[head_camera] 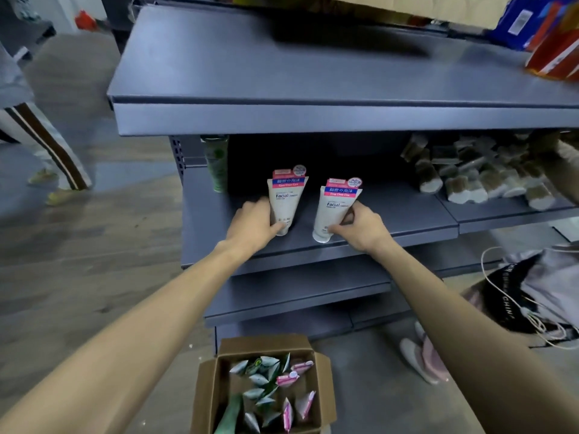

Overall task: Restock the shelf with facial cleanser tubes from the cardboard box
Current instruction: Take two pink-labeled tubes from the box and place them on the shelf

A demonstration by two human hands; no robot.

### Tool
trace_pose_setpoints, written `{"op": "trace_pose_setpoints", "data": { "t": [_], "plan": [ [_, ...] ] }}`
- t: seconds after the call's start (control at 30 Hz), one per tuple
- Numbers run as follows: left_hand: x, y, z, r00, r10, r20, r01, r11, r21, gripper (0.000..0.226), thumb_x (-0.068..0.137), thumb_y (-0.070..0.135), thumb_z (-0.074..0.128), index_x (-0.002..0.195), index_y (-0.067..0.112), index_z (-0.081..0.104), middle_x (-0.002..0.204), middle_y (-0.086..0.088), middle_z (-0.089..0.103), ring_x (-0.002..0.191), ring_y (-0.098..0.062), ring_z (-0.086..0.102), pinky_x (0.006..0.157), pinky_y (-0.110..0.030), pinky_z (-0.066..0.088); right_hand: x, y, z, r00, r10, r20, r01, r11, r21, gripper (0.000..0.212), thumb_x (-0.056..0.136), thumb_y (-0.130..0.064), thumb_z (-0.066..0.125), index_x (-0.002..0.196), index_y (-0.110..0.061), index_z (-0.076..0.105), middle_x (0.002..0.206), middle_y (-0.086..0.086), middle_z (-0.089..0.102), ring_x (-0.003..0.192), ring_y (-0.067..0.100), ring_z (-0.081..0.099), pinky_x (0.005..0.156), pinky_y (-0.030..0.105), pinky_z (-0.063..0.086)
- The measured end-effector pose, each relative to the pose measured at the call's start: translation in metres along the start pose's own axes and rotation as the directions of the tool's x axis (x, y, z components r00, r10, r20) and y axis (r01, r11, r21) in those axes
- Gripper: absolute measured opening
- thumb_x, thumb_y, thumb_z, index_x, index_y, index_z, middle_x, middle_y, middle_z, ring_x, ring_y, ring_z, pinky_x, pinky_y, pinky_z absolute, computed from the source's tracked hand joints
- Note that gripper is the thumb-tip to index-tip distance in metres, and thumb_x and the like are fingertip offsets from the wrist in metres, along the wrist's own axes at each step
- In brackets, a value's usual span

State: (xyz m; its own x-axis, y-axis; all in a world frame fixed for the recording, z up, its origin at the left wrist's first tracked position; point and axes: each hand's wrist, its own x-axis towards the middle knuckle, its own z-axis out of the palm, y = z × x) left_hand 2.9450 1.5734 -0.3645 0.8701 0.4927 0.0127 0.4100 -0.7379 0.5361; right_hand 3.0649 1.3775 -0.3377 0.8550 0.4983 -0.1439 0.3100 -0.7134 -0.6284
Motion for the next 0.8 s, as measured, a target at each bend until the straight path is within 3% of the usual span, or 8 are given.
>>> {"op": "trace_pose_setpoints", "data": {
  "t": [0.1, 0.27, 0.53, 0.67, 0.8],
  "plan": [
    [0.001, 0.005, 0.008, 0.998, -0.060, -0.019, 0.060, 0.998, 0.021, 0.042, 0.083, 0.043, 0.069, 0.105, 0.010, 0.057, 0.099, -0.010, 0.063, 0.091, -0.032, 0.060, 0.069, -0.032, 0.044, 0.000, 0.004, 0.008, 0.998, -0.005, -0.055, 0.006, 1.000, 0.019, 0.048, 0.075, -0.028, 0.080, 0.116, -0.017, 0.056, 0.104, -0.003, 0.069, 0.098, 0.015, 0.064, 0.081, 0.026, 0.049],
    [0.006, 0.008, 0.017, 0.991, -0.117, -0.062, 0.117, 0.993, 0.006, 0.037, 0.083, 0.045, 0.069, 0.097, 0.012, 0.059, 0.093, -0.008, 0.062, 0.088, -0.032, 0.060, 0.072, -0.035, 0.049, 0.004, 0.015, 0.017, 0.988, -0.088, -0.126, 0.090, 0.996, 0.011, 0.044, 0.073, -0.033, 0.081, 0.108, -0.020, 0.058, 0.091, -0.009, 0.067, 0.084, 0.011, 0.067, 0.076, 0.029, 0.056],
    [0.064, 0.033, 0.034, 0.978, -0.172, -0.122, 0.169, 0.985, -0.033, 0.038, 0.083, 0.038, 0.072, 0.104, 0.008, 0.064, 0.102, -0.011, 0.070, 0.097, -0.029, 0.066, 0.073, -0.030, 0.051, 0.037, 0.032, 0.011, 0.981, -0.181, -0.070, 0.184, 0.982, 0.036, 0.039, 0.072, -0.034, 0.083, 0.101, -0.019, 0.061, 0.086, -0.012, 0.069, 0.079, 0.004, 0.068, 0.071, 0.020, 0.052],
    [0.111, 0.036, 0.050, 0.978, -0.164, -0.131, 0.167, 0.986, 0.013, 0.045, 0.084, 0.043, 0.068, 0.114, 0.010, 0.062, 0.110, -0.010, 0.068, 0.101, -0.029, 0.065, 0.068, -0.028, 0.044, 0.065, 0.036, 0.012, 0.975, -0.207, -0.078, 0.212, 0.976, 0.059, 0.041, 0.073, -0.036, 0.082, 0.105, -0.018, 0.063, 0.089, -0.010, 0.069, 0.080, 0.006, 0.068, 0.074, 0.025, 0.056],
    [0.156, 0.030, 0.057, 0.968, -0.189, -0.163, 0.189, 0.982, -0.015, 0.054, 0.085, 0.047, 0.066, 0.122, 0.009, 0.057, 0.120, -0.010, 0.062, 0.110, -0.030, 0.059, 0.083, -0.036, 0.051, 0.096, 0.034, 0.014, 0.964, -0.248, -0.091, 0.252, 0.967, 0.029, 0.042, 0.074, -0.038, 0.081, 0.105, -0.016, 0.062, 0.090, -0.007, 0.069, 0.081, 0.011, 0.067, 0.074, 0.031, 0.058]
  ]
}}
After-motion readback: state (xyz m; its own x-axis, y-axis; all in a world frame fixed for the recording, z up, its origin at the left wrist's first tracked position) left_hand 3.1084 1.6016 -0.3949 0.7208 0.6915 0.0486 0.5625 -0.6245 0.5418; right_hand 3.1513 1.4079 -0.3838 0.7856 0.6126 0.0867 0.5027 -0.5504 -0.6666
